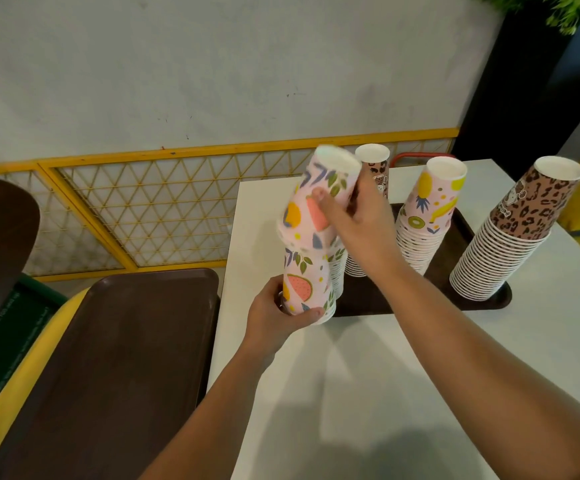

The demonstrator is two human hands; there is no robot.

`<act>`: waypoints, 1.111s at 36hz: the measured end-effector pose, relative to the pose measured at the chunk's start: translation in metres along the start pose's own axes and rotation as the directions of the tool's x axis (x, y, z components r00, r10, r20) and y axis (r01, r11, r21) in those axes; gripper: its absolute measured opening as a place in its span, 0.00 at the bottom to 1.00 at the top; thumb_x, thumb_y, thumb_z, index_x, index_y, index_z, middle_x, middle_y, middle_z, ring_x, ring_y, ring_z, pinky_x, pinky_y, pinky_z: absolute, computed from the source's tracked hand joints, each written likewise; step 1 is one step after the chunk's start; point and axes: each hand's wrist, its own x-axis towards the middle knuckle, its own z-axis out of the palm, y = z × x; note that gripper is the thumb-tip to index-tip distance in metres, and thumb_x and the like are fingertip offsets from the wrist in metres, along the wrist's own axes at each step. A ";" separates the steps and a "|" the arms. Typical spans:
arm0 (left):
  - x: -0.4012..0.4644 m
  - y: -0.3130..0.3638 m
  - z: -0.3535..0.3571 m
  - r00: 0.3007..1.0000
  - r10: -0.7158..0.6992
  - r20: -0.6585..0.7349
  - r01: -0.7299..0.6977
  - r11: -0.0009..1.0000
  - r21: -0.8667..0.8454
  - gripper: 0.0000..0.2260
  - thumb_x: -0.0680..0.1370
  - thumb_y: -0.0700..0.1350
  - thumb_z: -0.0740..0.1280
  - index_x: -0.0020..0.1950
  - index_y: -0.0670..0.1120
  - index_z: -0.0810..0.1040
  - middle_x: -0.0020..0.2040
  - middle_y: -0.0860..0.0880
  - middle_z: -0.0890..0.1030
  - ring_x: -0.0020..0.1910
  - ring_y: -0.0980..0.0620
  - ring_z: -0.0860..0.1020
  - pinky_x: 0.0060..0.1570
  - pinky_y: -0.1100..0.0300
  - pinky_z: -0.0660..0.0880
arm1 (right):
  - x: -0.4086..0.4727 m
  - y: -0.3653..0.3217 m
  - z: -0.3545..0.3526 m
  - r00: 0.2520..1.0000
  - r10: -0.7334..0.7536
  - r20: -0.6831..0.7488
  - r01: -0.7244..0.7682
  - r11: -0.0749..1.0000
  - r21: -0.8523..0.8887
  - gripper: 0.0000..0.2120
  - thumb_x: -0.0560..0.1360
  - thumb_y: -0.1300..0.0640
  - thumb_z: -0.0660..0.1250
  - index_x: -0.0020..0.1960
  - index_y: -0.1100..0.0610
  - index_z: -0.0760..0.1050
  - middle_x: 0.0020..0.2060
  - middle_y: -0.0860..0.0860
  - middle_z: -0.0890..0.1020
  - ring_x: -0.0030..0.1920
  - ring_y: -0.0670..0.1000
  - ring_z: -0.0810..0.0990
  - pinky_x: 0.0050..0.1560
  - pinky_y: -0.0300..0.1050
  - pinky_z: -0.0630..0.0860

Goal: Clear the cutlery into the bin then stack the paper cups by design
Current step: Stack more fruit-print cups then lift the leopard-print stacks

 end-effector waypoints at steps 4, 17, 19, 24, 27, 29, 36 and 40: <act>0.001 -0.002 -0.002 1.000 -0.009 -0.007 0.008 1.000 -0.007 0.29 0.60 0.40 0.81 0.58 0.46 0.76 0.51 0.49 0.83 0.51 0.51 0.81 0.45 0.63 0.78 | 0.020 -0.015 -0.006 0.979 -0.114 -0.172 0.122 0.992 0.037 0.19 0.75 0.57 0.68 0.62 0.59 0.66 0.52 0.49 0.79 0.51 0.37 0.78 0.48 0.29 0.74; 0.003 -0.002 -0.004 0.999 0.006 -0.036 -0.006 1.000 -0.010 0.25 0.63 0.36 0.80 0.57 0.47 0.76 0.49 0.51 0.83 0.48 0.53 0.80 0.42 0.66 0.77 | 0.022 0.051 0.004 0.996 0.050 0.070 -0.026 0.949 -0.313 0.28 0.73 0.51 0.69 0.68 0.58 0.64 0.61 0.53 0.75 0.58 0.50 0.75 0.57 0.44 0.74; 0.004 -0.003 -0.004 0.999 0.003 -0.037 -0.003 1.000 -0.010 0.26 0.63 0.37 0.80 0.58 0.46 0.76 0.50 0.49 0.83 0.49 0.51 0.80 0.43 0.65 0.77 | 0.016 0.050 0.005 0.996 0.051 0.074 -0.022 0.936 -0.351 0.32 0.72 0.51 0.70 0.70 0.58 0.60 0.66 0.54 0.69 0.61 0.47 0.69 0.60 0.34 0.68; 0.004 -0.003 -0.002 0.999 -0.001 -0.046 0.000 1.000 -0.023 0.29 0.57 0.43 0.80 0.57 0.46 0.77 0.48 0.49 0.83 0.47 0.51 0.81 0.44 0.61 0.77 | -0.012 0.026 0.008 0.984 -0.178 0.002 0.172 0.949 -0.265 0.30 0.70 0.54 0.73 0.66 0.62 0.66 0.63 0.56 0.69 0.60 0.43 0.67 0.51 0.17 0.62; 0.004 -0.001 -0.001 0.999 0.010 -0.040 -0.011 0.999 -0.030 0.27 0.59 0.42 0.80 0.56 0.45 0.77 0.46 0.49 0.83 0.44 0.52 0.80 0.42 0.64 0.76 | -0.029 0.027 0.014 0.986 -0.128 0.107 0.147 0.969 -0.199 0.30 0.69 0.53 0.73 0.66 0.61 0.66 0.60 0.54 0.71 0.59 0.42 0.70 0.55 0.24 0.67; 0.003 0.002 0.000 0.999 0.032 -0.030 -0.033 0.999 -0.033 0.28 0.59 0.43 0.80 0.56 0.45 0.77 0.46 0.49 0.83 0.44 0.53 0.80 0.41 0.65 0.75 | -0.037 0.032 0.018 0.985 -0.051 0.167 0.086 0.973 -0.214 0.32 0.68 0.51 0.74 0.67 0.58 0.64 0.61 0.51 0.71 0.60 0.45 0.72 0.56 0.29 0.69; -0.002 0.009 0.002 0.996 0.089 0.010 -0.089 0.995 -0.043 0.31 0.59 0.45 0.80 0.60 0.46 0.75 0.51 0.51 0.82 0.48 0.57 0.80 0.44 0.66 0.76 | -0.043 0.044 0.021 0.953 0.176 0.246 -0.101 0.951 -0.292 0.32 0.69 0.46 0.72 0.66 0.52 0.61 0.59 0.50 0.75 0.57 0.50 0.77 0.55 0.49 0.77; -0.004 0.010 0.002 0.995 0.061 0.080 -0.057 0.997 -0.060 0.32 0.59 0.43 0.79 0.61 0.48 0.73 0.54 0.50 0.82 0.52 0.55 0.81 0.45 0.65 0.77 | -0.038 0.044 0.019 0.950 0.203 0.237 -0.135 0.952 -0.273 0.34 0.71 0.45 0.69 0.70 0.54 0.60 0.61 0.51 0.75 0.59 0.50 0.76 0.57 0.50 0.76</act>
